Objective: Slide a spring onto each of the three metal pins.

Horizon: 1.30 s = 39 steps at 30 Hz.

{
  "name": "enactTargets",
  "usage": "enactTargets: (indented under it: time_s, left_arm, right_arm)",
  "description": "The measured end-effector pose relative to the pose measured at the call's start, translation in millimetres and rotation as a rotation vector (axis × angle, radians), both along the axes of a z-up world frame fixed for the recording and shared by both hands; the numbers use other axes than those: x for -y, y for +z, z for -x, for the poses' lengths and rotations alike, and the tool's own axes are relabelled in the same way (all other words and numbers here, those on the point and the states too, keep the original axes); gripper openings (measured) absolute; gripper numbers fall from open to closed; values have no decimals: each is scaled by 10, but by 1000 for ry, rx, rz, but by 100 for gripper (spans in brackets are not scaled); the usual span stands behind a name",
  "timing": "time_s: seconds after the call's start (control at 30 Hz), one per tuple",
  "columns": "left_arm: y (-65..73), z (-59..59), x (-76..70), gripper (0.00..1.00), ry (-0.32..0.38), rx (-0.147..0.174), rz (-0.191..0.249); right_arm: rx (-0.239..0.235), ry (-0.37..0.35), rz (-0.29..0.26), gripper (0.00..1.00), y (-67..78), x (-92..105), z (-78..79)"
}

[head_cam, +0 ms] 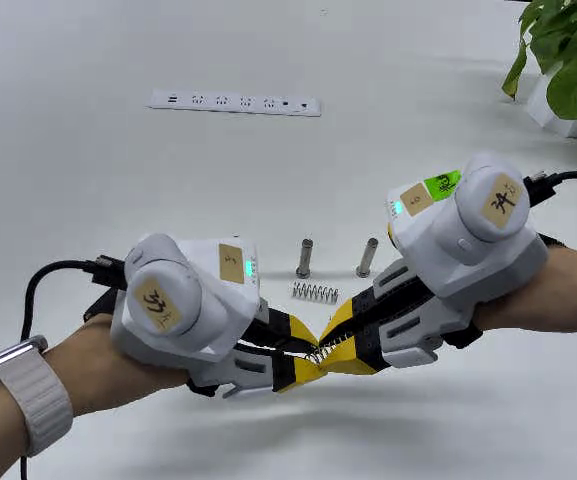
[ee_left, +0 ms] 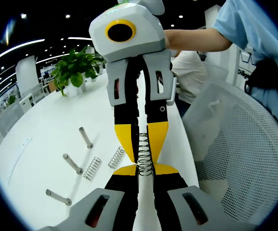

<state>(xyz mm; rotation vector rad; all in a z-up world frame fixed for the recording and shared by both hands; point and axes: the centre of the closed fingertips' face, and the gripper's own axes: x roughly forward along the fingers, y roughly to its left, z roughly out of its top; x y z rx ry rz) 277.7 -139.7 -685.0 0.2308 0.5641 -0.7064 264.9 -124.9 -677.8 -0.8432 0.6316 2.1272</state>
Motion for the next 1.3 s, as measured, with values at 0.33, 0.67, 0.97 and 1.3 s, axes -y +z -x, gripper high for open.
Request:
enactTargets:
  time_s: [0.33,0.67,0.97,1.3]
  left_arm:
    - [-87,26,-183,21,126,-5,-1]
    - [-37,161,-718,48,400,21,97]
    - [42,212,-1026,74,555,105,69]
    - [-1,225,-1094,95,615,103,93]
  right_arm:
    - [28,46,7,12,38,-72,13]
    - [58,86,10,12,52,-172,-3]
    - [111,131,20,12,46,-295,-79]
    - [184,175,27,12,74,-481,-232]
